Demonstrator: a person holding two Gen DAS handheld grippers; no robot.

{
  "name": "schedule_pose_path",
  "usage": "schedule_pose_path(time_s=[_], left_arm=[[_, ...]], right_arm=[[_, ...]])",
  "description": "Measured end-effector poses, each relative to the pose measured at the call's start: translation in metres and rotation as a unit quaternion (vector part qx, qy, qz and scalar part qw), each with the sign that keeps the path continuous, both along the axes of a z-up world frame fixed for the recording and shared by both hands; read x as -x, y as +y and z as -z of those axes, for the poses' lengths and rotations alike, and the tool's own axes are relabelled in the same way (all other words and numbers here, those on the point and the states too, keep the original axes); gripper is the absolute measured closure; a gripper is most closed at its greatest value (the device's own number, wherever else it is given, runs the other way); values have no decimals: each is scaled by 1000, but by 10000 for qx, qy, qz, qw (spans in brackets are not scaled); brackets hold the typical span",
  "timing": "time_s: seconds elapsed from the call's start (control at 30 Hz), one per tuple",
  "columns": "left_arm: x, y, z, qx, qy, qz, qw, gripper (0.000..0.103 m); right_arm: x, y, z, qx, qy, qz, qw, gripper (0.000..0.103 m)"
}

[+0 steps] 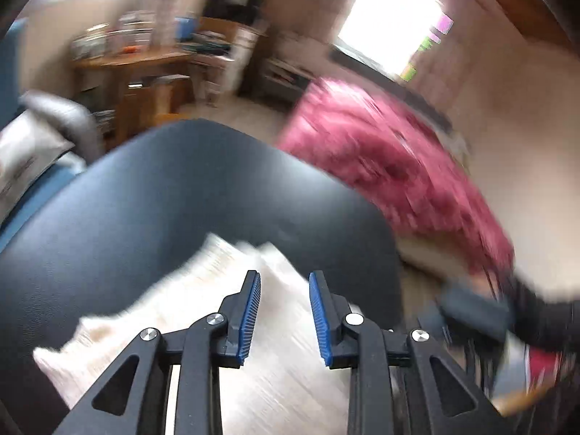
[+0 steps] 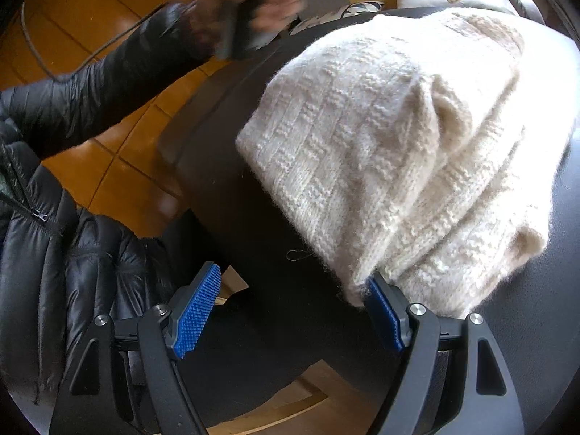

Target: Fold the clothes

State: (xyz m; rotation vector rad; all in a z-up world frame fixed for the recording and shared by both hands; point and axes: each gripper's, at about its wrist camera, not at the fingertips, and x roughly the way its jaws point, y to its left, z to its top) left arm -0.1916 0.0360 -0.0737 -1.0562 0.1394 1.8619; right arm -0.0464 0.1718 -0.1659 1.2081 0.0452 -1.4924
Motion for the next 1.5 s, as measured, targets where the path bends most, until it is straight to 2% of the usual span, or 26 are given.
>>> schedule_pose_path(time_s=[0.07,0.13,0.2,0.37,0.5,0.57,0.63,0.73,0.83,0.9,0.97,1.03,1.13,1.27,1.37,1.43,1.5], left_arm=[[-27,12,11,336,0,370,9987,76],[-43,27,30,700,20,424,9966,76],[-51,37,45,847,78,314,9959,76],[-59,49,60,790,375,-41,9962,72],[-55,27,42,242,144,-476,9985,72],[-59,3,26,-147,172,-857,9961,72],[-63,-18,12,-440,263,-1242,9909,73],[-75,-35,8,-448,480,-1588,9851,73],[-89,-43,23,-147,516,-1739,9833,73],[-95,-39,39,120,478,-1858,9814,73],[-98,-31,56,318,565,-1942,9788,73],[-100,-26,56,288,554,-1997,9779,72],[-102,-37,43,-12,493,-2053,9775,72],[-105,-77,26,-456,565,-2447,9669,72],[-104,-113,23,-683,410,-3005,9504,72],[-102,-134,28,-635,335,-3350,9395,72],[-101,-148,30,-700,322,-3478,9344,72]], right_arm=[[10,10,-2,24,-27,51,10000,23],[21,20,-3,48,-54,103,9999,23],[27,23,-1,71,-68,152,9998,23],[31,30,-3,42,-38,243,9997,23],[32,40,-20,-234,90,288,9993,23],[30,50,-36,-395,301,343,9982,23],[30,63,-53,-345,448,482,9972,23],[33,69,-71,-231,636,549,9962,23],[56,62,-77,-75,750,513,9958,23],[67,48,-73,15,729,489,9961,23],[64,31,-53,-114,659,430,9968,23],[61,10,-19,-655,492,503,9954,23],[70,25,-25,-391,299,682,9965,23],[67,26,-55,-821,770,501,9924,23],[75,16,-85,-498,1091,455,9917,23],[81,17,-102,-227,1335,480,9896,23],[96,-1,-96,-123,1462,657,9870,23]])
